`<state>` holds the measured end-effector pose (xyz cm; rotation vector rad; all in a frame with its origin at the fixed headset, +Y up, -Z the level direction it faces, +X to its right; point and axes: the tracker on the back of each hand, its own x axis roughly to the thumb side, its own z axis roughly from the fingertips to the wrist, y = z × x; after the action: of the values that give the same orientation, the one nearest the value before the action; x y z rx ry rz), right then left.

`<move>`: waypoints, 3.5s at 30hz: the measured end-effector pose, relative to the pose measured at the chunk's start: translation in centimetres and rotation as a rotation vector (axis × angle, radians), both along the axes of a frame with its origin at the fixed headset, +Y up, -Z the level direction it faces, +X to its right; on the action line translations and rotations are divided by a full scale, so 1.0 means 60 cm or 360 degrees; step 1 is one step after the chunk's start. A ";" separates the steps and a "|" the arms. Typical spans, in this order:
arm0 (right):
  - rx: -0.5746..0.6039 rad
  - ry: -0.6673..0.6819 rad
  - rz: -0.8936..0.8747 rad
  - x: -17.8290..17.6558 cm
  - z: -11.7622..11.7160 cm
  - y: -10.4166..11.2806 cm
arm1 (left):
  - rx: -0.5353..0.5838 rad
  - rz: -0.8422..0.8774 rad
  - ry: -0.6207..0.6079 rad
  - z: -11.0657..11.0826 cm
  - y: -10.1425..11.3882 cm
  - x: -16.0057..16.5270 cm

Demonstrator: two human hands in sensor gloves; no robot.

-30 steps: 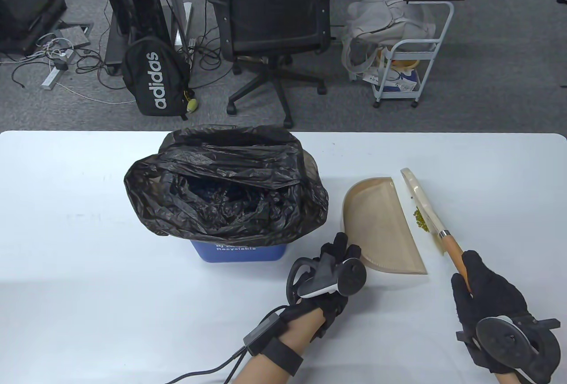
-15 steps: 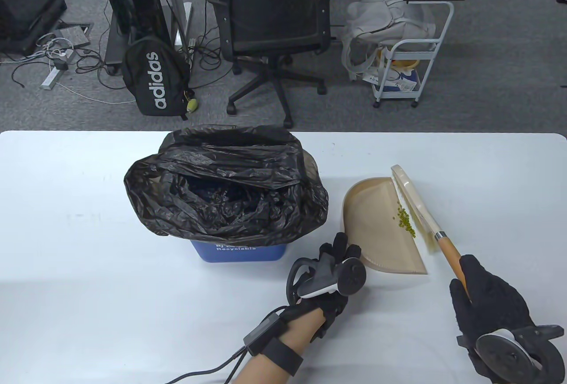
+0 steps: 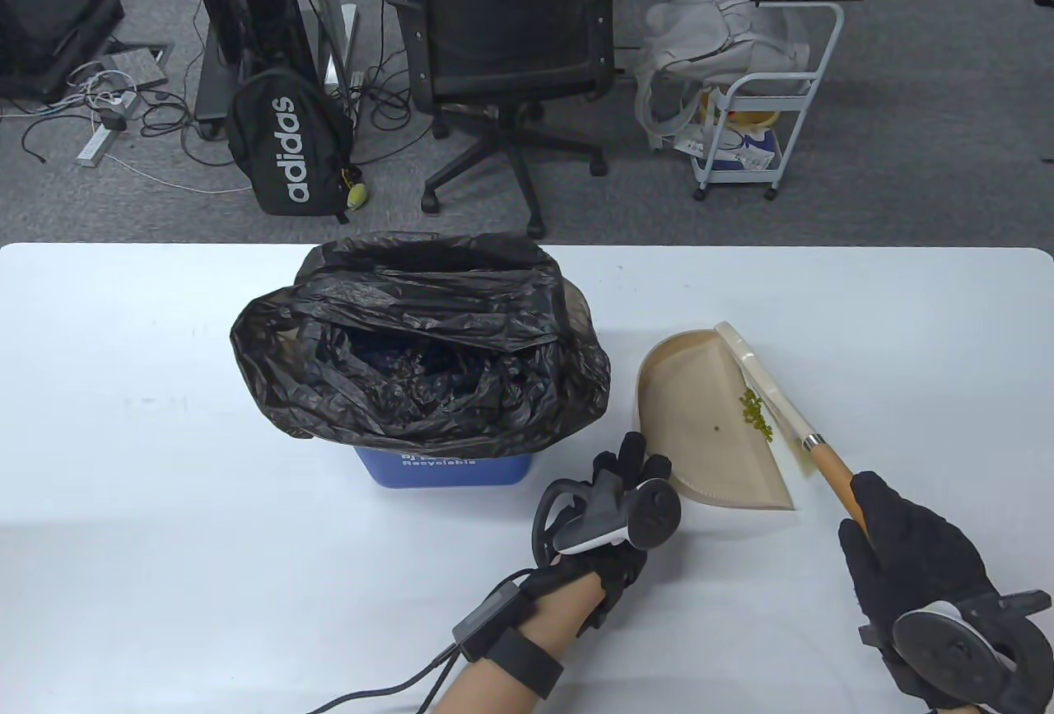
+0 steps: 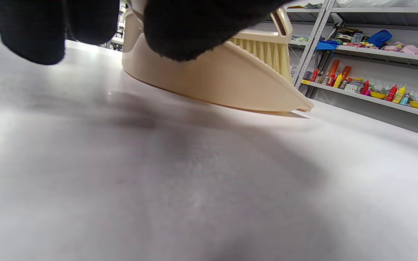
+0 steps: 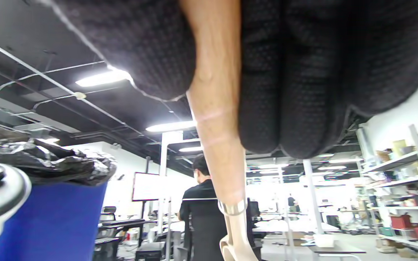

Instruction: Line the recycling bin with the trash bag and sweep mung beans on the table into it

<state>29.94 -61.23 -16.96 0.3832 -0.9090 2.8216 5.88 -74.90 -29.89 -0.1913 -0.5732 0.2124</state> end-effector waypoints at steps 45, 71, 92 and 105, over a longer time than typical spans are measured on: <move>0.0036 0.0043 0.0156 -0.040 0.022 0.003 | 0.0018 -0.0028 0.0013 0.002 0.000 0.001; 0.0016 -0.0123 -0.0030 -0.007 0.007 -0.004 | 0.0024 -0.0044 0.0015 0.004 0.000 0.003; 0.0106 -0.0166 0.0041 -0.004 0.021 0.013 | 0.0017 -0.0037 0.0026 0.000 0.000 0.000; 0.0054 0.0061 -0.0151 -0.027 0.025 0.005 | 0.0012 -0.0047 0.0033 -0.003 0.002 -0.001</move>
<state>28.34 -60.95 -15.44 0.3864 -0.9423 2.7068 5.84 -74.79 -30.05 -0.1902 -0.5498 0.1832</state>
